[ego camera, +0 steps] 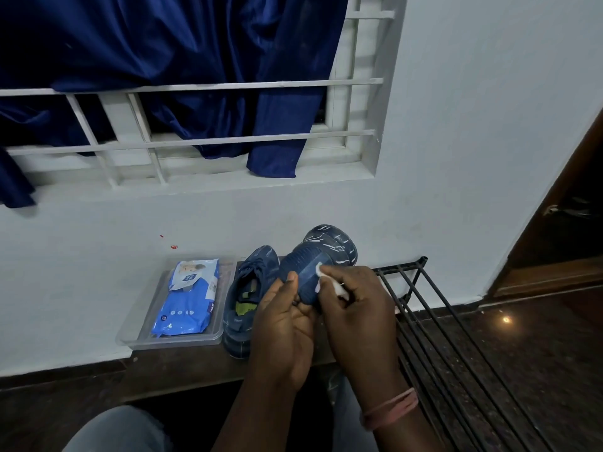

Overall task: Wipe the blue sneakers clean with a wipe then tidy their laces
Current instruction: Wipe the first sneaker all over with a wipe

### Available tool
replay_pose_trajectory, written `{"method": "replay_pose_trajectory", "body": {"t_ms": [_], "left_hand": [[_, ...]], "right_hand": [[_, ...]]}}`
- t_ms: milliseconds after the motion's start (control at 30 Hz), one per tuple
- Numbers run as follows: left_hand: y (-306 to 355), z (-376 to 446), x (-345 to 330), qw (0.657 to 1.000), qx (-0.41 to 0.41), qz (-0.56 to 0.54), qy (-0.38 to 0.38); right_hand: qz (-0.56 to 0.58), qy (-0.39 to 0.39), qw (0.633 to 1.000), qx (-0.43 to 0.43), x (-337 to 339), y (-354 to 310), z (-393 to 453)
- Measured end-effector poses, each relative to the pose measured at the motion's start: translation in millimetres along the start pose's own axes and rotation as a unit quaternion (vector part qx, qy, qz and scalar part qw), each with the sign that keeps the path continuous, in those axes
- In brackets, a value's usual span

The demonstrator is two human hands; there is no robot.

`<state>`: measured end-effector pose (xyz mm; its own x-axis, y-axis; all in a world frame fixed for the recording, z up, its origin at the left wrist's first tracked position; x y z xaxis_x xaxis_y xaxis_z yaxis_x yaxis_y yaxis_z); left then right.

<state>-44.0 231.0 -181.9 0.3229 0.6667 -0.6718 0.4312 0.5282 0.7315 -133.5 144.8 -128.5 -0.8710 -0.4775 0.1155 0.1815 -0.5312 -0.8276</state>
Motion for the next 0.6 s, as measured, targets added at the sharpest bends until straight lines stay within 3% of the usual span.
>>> {"method": "replay_pose_trajectory", "body": {"t_ms": [167, 267, 433, 533, 600], "left_hand": [[2.4, 3.6, 2.6, 1.000, 0.008, 0.000, 0.016], [4.9, 9.2, 3.1, 1.000, 0.008, -0.021, 0.007], [1.4, 14.7, -0.1, 0.999, 0.015, -0.033, 0.006], [-1.1, 18.0, 3.8, 0.999, 0.022, -0.041, 0.004], [2.2, 20.5, 4.0, 0.998, 0.017, -0.054, -0.003]], "right_hand": [[0.002, 0.007, 1.000, -0.013, 4.6, 8.1, 3.8], [0.026, -0.056, 0.998, -0.005, -10.9, 4.6, -3.6], [0.042, 0.033, 0.998, -0.028, -3.6, 16.8, -1.0], [0.055, -0.020, 0.998, 0.017, -12.9, 11.0, -5.1], [0.057, -0.011, 0.998, 0.010, -13.1, 15.3, -2.3]]}}
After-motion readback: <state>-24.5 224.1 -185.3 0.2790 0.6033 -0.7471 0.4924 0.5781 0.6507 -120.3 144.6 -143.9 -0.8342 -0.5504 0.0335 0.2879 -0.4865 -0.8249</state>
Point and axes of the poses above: each hand's wrist, its own z-axis towards the middle knuckle, its own x-axis out of the back of the hand, y = z × x, the point moved 7 cm from there along z, towards the middle knuckle, and after that the axes turned 8 degrees about z, right-handed, at the moved point
